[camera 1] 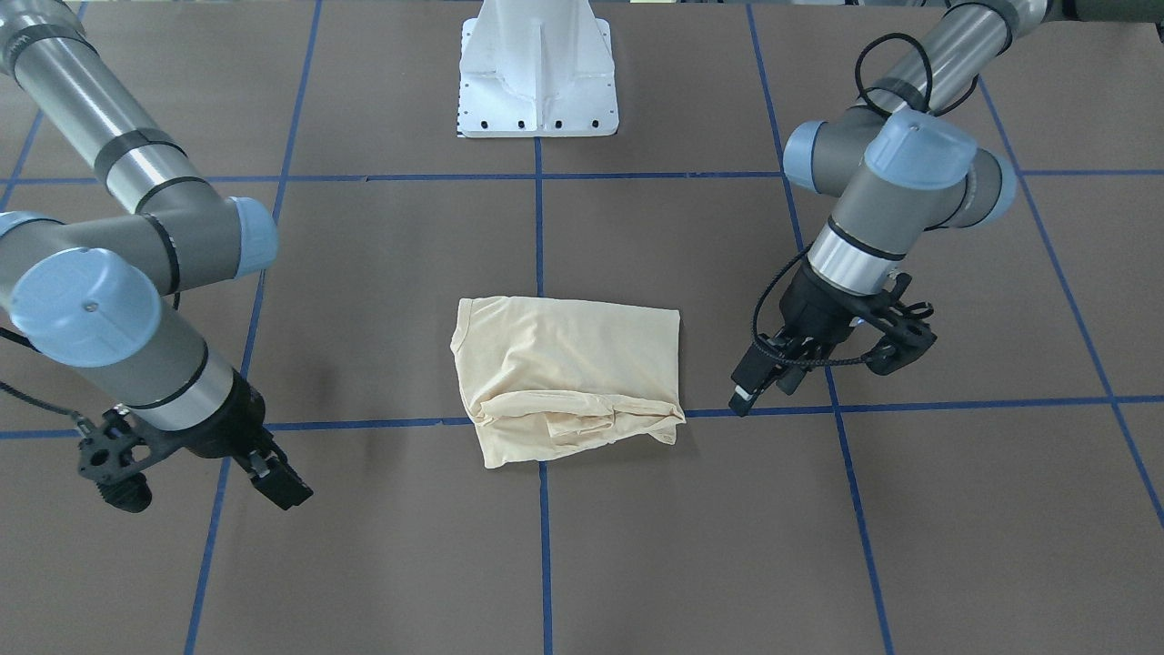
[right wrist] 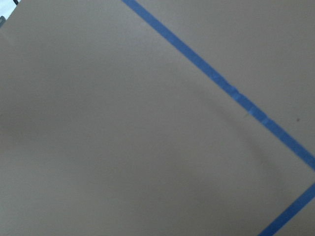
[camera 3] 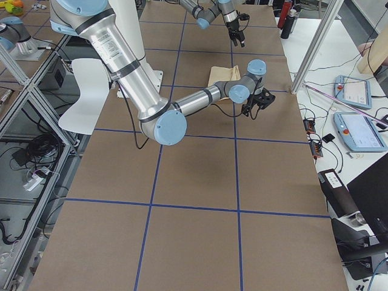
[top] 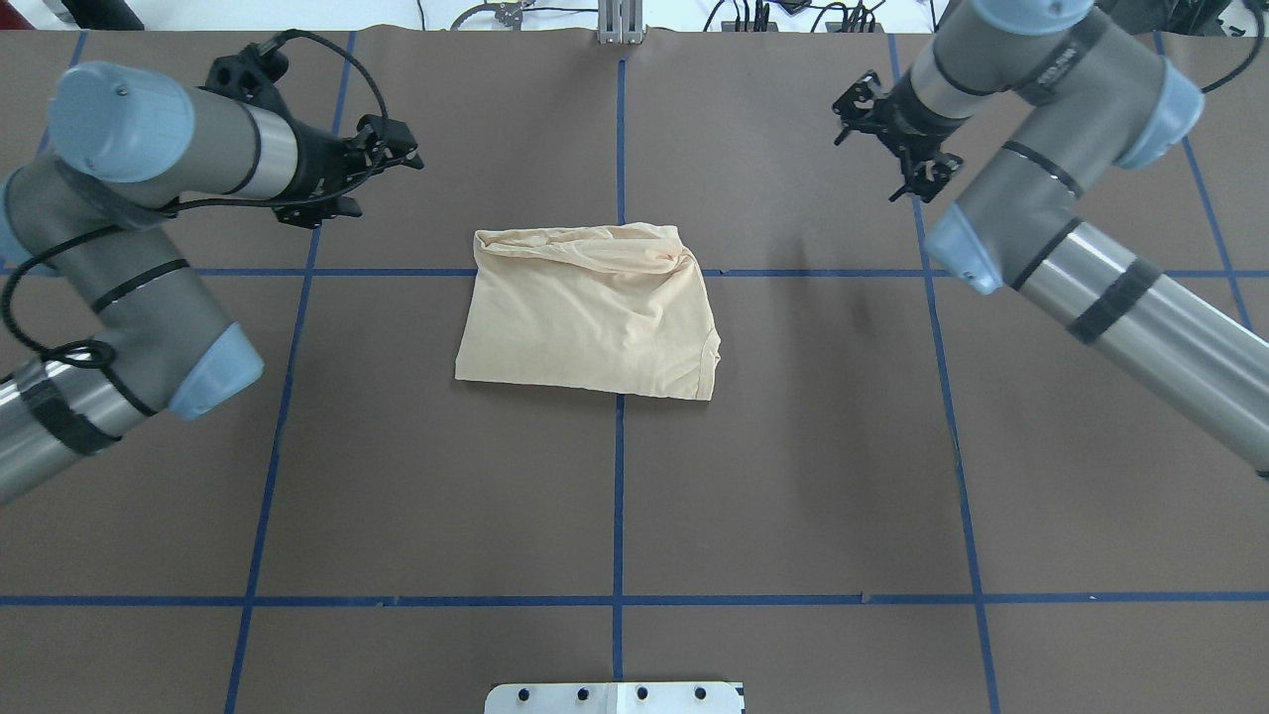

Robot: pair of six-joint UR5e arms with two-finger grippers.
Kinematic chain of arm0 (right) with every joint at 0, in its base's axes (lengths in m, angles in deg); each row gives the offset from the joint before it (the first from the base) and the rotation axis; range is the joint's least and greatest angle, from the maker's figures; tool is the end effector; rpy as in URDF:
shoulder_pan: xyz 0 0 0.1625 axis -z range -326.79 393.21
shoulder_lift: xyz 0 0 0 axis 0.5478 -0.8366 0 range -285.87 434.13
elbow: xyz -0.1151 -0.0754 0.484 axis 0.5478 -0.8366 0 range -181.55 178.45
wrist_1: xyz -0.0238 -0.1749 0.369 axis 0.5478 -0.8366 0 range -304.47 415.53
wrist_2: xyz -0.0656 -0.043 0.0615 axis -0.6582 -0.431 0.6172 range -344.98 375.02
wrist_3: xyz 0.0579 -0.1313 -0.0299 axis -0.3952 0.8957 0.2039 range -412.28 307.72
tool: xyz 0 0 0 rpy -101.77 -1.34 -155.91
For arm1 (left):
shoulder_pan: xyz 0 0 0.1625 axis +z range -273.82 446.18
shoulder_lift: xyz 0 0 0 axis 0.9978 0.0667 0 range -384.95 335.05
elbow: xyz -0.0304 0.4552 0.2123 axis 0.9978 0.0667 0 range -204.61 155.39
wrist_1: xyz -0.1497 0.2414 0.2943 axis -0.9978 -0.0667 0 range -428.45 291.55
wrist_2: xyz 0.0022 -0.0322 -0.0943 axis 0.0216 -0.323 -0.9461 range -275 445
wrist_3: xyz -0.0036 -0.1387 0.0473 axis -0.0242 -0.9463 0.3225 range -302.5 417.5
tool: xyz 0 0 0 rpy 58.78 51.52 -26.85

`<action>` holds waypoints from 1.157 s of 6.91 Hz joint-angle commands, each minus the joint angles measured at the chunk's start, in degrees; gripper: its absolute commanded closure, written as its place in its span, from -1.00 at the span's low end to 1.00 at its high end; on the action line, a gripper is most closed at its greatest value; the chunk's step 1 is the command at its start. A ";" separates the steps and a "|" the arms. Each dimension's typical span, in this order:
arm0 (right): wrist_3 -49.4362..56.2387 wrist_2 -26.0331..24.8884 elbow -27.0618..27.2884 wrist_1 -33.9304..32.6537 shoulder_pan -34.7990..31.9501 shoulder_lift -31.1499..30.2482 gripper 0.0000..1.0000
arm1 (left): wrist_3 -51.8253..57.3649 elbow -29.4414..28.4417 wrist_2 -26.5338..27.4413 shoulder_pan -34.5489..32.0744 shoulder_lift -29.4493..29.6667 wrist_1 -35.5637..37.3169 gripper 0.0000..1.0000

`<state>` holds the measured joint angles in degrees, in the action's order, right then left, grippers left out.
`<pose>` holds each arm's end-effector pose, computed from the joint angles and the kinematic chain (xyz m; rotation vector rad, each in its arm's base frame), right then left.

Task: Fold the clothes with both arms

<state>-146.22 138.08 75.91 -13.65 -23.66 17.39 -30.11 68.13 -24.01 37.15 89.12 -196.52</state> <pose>-0.3890 -0.6940 0.4723 -0.1841 -0.8992 0.7796 0.4064 -0.5983 0.4161 0.2230 1.1524 -0.5325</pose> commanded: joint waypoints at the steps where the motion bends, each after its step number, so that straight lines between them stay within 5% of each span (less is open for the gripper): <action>1: 22.81 7.42 4.36 0.01 -9.34 -9.22 -1.00 | 23.60 9.96 -8.89 -6.21 -13.36 1.06 -1.00; 3: 50.39 11.23 5.25 -1.73 -19.11 -18.19 -1.00 | 54.77 12.64 -14.28 -18.06 -25.95 1.06 -1.00; 5: 72.73 11.24 5.52 -7.78 -26.49 -22.60 -1.00 | 73.80 8.27 -18.76 -27.74 -29.76 1.24 -1.00; 7: 93.49 10.63 7.78 -21.27 -32.57 -22.80 -1.00 | 85.65 5.70 -22.47 -34.97 -32.22 1.07 -1.00; 8: 95.50 9.58 12.32 -27.70 -32.68 -23.84 -1.00 | 85.33 4.83 -22.39 -34.91 -32.41 1.15 -1.00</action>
<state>-57.07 148.64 84.13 -33.26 -54.92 -5.58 53.10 73.98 -45.79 3.65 57.63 -195.35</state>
